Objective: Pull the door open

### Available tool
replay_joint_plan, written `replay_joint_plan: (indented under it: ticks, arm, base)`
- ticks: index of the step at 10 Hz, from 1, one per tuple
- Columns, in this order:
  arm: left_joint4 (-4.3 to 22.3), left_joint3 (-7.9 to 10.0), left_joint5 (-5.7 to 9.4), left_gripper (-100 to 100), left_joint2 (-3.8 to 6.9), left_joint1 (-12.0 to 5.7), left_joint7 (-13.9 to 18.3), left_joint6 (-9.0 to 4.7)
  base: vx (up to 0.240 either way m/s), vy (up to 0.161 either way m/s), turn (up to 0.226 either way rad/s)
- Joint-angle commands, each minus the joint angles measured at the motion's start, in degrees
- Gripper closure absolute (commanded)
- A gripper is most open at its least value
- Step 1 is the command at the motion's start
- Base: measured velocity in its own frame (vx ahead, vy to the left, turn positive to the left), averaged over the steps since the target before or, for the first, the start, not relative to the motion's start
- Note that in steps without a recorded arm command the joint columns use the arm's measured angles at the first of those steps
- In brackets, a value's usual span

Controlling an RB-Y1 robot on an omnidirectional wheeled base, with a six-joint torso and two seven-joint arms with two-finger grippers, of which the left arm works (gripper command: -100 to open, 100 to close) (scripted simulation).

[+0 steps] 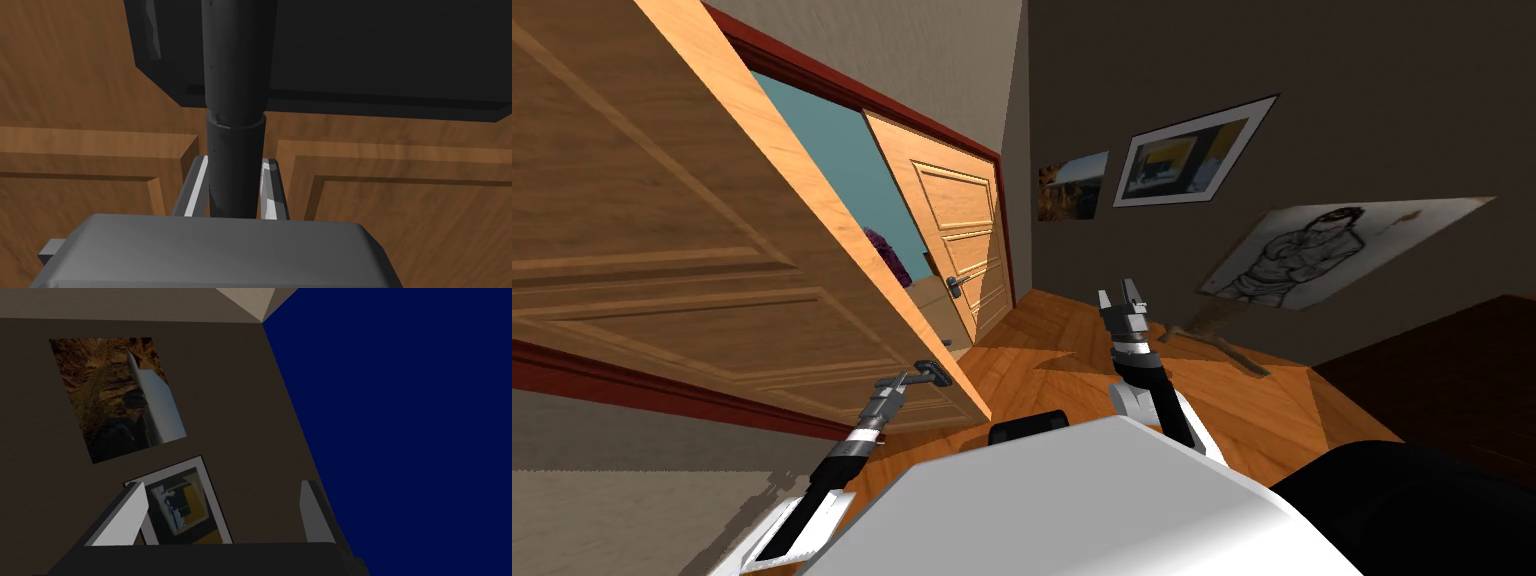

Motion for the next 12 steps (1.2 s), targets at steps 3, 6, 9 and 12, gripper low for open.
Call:
replay_joint_plan:
  ticks: [3,6,9,12]
  arm:
    - [0.38,-1.10,-0.40,100,0.72,0.51,0.89,-2.08]
    - [0.91,-1.47,-0.54,100,1.18,0.52,1.35,-3.15]
    - [0.91,-1.47,-0.54,100,1.18,0.52,1.35,-3.15]
    - [0.91,-1.47,-0.54,100,1.18,0.52,1.35,-3.15]
  base:
    - [-0.214,0.071,-0.137]
    - [-0.063,0.027,-0.043]
    - [0.000,-0.001,-0.005]
    - [0.000,-0.001,-0.004]
